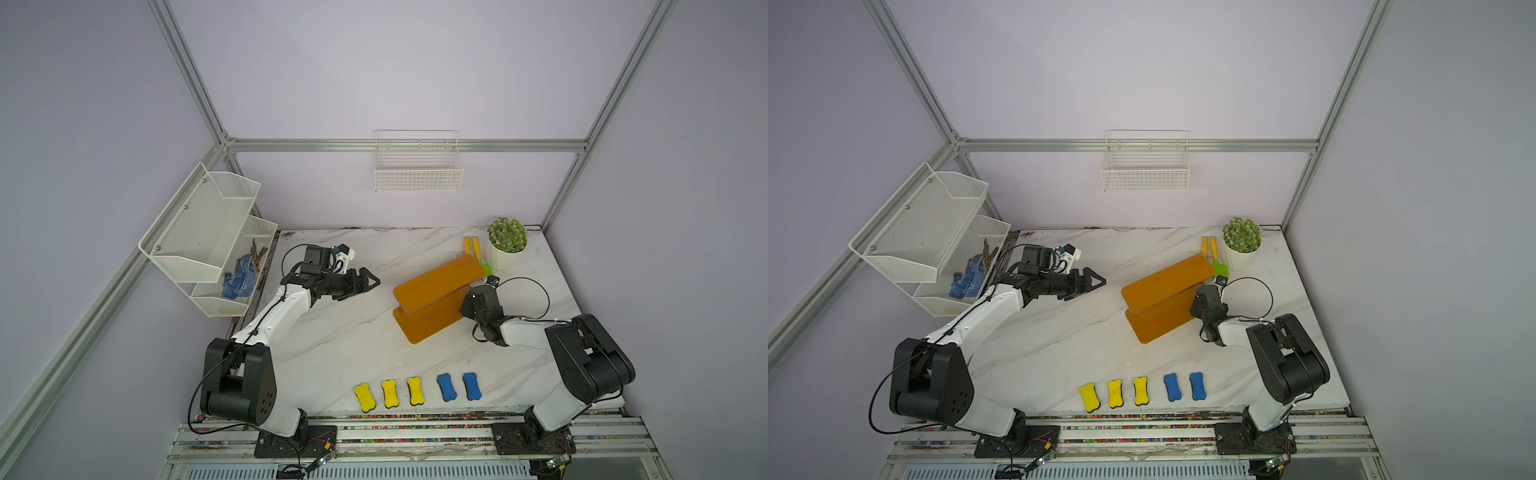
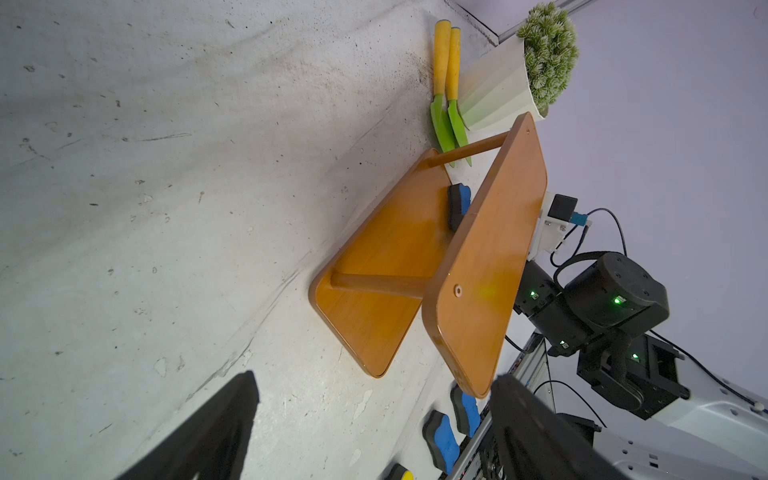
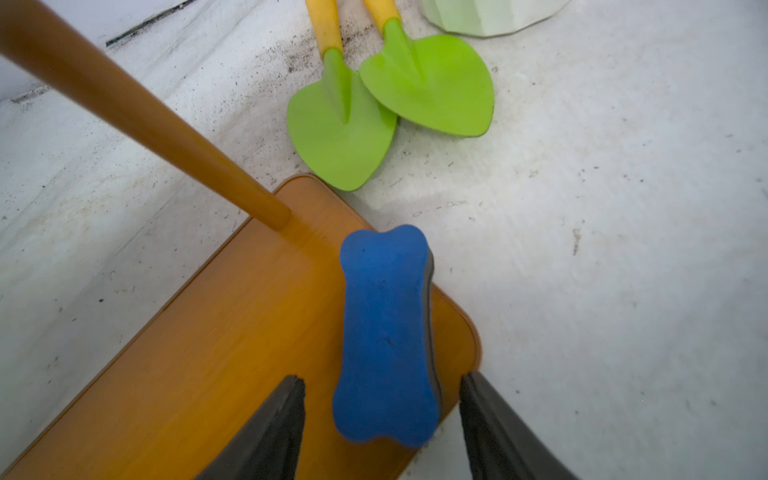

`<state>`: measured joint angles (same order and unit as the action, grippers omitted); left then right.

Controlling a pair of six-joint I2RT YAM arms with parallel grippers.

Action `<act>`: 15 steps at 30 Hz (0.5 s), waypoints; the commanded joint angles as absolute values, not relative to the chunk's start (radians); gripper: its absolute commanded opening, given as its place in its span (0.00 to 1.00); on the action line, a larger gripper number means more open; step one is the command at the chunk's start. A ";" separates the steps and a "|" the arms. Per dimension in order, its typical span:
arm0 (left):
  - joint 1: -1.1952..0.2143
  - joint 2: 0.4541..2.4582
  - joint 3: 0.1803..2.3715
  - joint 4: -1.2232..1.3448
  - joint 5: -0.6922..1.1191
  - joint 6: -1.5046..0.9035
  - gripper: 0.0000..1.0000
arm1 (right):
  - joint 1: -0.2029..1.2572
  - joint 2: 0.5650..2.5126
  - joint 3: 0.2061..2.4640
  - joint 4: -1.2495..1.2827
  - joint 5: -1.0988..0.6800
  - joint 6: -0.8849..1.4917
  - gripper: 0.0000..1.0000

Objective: Remove the whiteboard erasers from the shelf
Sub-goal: Pick up the whiteboard eraser from the shelf.

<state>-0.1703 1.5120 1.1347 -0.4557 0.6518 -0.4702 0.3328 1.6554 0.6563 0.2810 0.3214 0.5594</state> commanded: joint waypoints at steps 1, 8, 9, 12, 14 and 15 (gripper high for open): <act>-0.166 1.470 1.140 -0.423 0.672 -0.465 0.91 | 0.339 1.673 0.694 0.250 0.359 0.585 0.61; -0.166 1.463 1.139 -0.424 0.670 -0.462 0.91 | 0.338 1.699 0.742 0.184 0.382 0.583 0.50; -0.166 1.463 1.140 -0.426 0.670 -0.462 0.91 | 0.337 1.704 0.757 0.149 0.386 0.586 0.50; -0.164 1.456 1.141 -0.428 0.669 -0.459 0.91 | 0.332 1.710 0.770 0.104 0.364 0.589 0.50; -0.160 1.451 1.141 -0.428 0.669 -0.460 0.91 | 0.330 1.701 0.765 0.083 0.356 0.596 0.49; -0.158 1.448 1.141 -0.428 0.672 -0.461 0.91 | 0.330 1.698 0.760 0.072 0.353 0.600 0.47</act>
<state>-0.1696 1.4967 1.1347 -0.4561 0.6518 -0.4702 0.3317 1.7000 0.7544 0.1471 0.3527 0.5842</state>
